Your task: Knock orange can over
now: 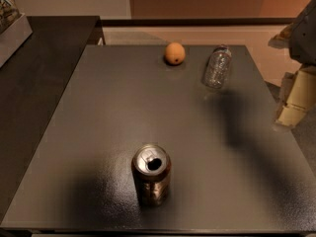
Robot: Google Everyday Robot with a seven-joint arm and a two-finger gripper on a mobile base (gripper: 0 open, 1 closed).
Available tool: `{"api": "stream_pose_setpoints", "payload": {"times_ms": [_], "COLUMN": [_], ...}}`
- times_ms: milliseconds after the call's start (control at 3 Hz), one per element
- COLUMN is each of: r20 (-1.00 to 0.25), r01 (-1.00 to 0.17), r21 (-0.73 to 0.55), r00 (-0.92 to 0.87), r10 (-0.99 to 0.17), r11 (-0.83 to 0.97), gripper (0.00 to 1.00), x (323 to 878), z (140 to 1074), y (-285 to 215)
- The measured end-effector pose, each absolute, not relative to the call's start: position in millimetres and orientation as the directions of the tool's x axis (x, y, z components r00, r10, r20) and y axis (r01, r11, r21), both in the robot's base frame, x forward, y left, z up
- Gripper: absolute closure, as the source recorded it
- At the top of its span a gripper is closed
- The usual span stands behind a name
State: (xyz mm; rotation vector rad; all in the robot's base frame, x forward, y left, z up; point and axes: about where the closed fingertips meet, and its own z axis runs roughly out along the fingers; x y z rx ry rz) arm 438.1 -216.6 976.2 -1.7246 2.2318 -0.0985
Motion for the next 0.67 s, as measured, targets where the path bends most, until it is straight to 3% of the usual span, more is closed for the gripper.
{"api": "stream_pose_setpoints", "payload": {"times_ms": [667], "r20": [-0.234], "r01": [-0.945], "r21": [-0.24], "r00": [-0.164], "r10": [-0.958], "r11": [0.22], "gripper": [0.0], "x": [436], "z": [977], "y": [-205]}}
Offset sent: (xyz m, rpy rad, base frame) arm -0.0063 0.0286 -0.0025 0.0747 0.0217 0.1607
